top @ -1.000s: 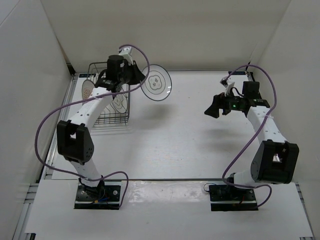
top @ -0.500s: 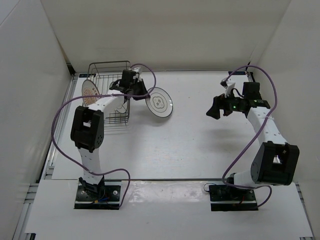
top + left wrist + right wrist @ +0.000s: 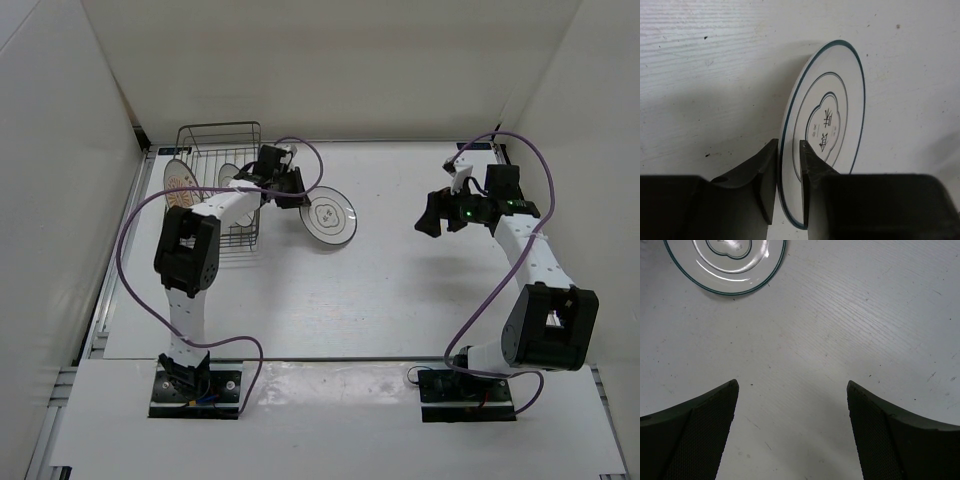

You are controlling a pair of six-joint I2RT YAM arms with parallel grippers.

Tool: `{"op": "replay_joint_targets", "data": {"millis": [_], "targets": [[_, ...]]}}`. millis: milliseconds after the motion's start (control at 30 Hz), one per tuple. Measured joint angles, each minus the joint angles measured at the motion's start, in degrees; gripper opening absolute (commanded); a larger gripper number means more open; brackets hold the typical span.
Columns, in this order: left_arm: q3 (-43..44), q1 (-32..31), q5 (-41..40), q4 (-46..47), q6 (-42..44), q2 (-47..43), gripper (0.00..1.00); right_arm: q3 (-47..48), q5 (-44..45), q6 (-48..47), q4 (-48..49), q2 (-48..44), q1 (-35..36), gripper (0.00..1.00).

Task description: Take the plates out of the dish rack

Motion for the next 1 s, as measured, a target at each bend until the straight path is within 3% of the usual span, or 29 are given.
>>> {"op": "replay_joint_targets", "data": {"millis": [433, 667, 800, 933, 1000], "targets": [[0.9, -0.5, -0.2, -6.0, 1.1, 4.5, 0.49, -1.0, -5.5, -1.9, -0.5, -0.6, -0.3, 0.90], [3.8, -0.5, -1.4, -9.1, 3.2, 4.6, 0.76, -1.0, -6.1, -3.3, -0.1, -0.6, -0.3, 0.90], [6.3, -0.4, -1.9, -10.7, 5.2, 4.5, 0.81, -1.0, -6.4, -3.9, 0.6, -0.6, -0.3, 0.90], [9.4, -0.3, -3.7, -13.3, 9.4, 3.3, 1.00, -0.6, -6.7, -2.6, 2.2, 0.2, -0.3, 0.90], [11.6, -0.4, -5.3, -14.2, 12.3, 1.6, 1.00, 1.2, -6.9, -1.2, 1.8, 2.0, -0.3, 0.90]]}}
